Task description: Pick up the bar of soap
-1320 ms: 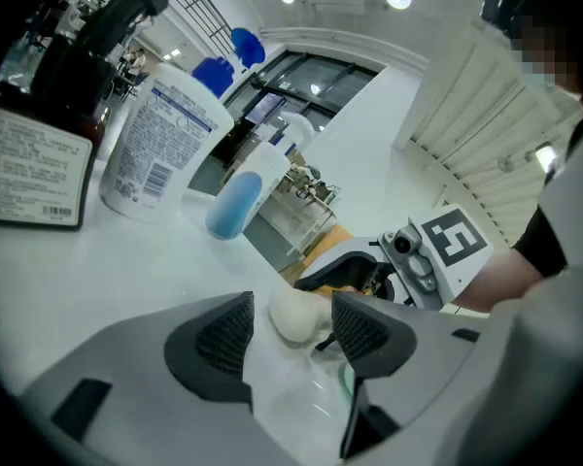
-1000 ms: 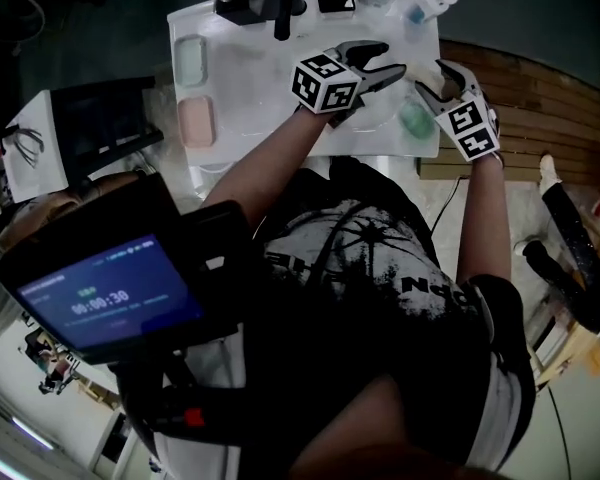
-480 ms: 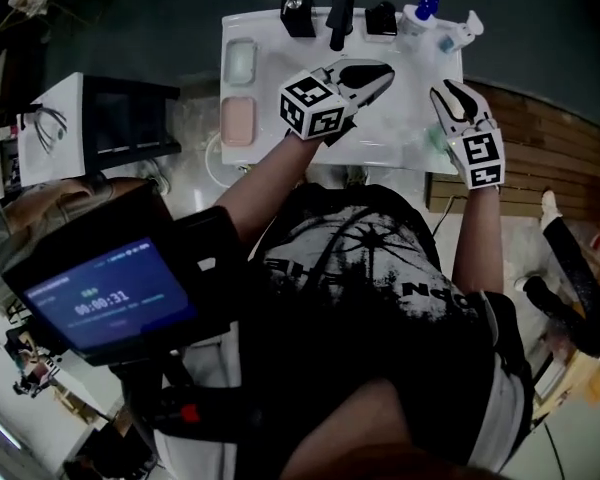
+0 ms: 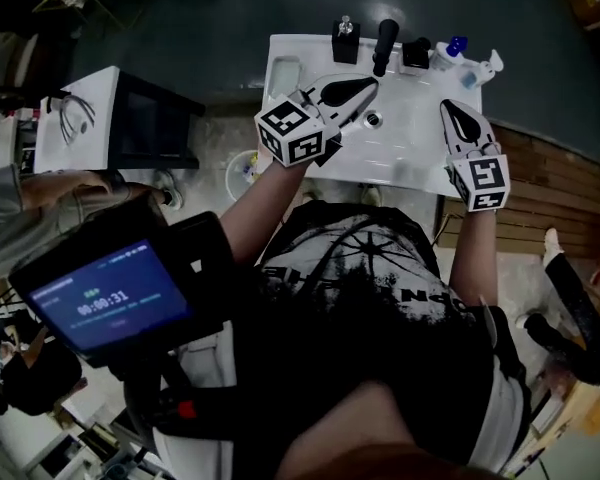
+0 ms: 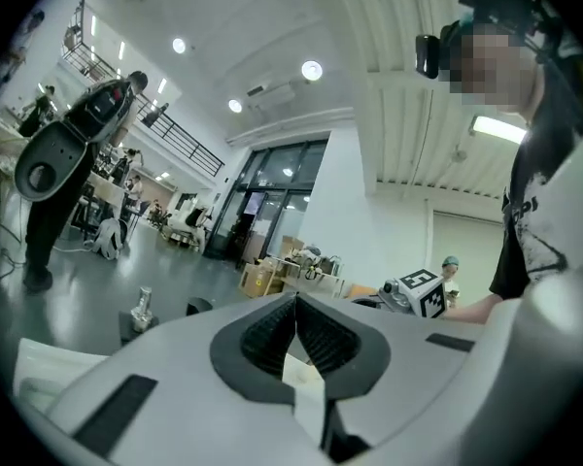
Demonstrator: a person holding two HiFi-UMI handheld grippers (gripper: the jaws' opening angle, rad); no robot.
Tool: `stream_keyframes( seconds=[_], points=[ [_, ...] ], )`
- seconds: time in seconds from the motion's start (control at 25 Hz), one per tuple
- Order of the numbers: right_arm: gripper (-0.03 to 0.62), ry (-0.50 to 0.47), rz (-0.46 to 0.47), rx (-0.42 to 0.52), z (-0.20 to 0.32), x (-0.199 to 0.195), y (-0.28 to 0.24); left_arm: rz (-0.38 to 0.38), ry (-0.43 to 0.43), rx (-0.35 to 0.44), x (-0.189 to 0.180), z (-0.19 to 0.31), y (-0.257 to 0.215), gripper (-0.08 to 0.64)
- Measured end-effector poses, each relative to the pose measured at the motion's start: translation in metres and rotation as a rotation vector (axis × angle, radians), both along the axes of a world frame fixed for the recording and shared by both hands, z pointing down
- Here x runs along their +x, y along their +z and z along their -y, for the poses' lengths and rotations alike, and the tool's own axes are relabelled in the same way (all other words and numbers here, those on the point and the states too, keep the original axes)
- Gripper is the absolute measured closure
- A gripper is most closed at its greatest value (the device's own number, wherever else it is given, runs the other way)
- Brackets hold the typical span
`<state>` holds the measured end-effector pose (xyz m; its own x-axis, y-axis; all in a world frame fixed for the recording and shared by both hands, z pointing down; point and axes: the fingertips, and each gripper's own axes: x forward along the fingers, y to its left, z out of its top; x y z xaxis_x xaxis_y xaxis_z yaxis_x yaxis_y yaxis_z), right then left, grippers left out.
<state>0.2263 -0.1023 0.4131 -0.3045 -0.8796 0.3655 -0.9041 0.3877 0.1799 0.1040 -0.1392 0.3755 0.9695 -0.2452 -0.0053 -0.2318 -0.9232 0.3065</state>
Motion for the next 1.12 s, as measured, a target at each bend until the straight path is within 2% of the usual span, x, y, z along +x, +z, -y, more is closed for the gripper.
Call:
stream_keyframes(
  seconds=[0.24, 0.44, 0.68, 1.12],
  points=[
    [0.575, -0.036, 0.052, 0.064, 0.002, -0.05, -0.042, 0.025, -0.082, 0.05, -0.062, 0.004, -0.029, 0.546],
    [0.575, -0.107, 0.104, 0.09, 0.005, -0.088, -0.044, 0.079, -0.131, 0.093, -0.089, 0.003, -0.025, 0.548],
    [0.575, -0.176, 0.127, 0.084, 0.006, -0.116, -0.039, 0.074, -0.155, 0.068, -0.107, 0.003, -0.016, 0.548],
    [0.576, -0.181, 0.11, 0.064, 0.002, -0.119, -0.031, 0.1, -0.171, 0.062, -0.111, 0.001, -0.004, 0.548]
  ],
)
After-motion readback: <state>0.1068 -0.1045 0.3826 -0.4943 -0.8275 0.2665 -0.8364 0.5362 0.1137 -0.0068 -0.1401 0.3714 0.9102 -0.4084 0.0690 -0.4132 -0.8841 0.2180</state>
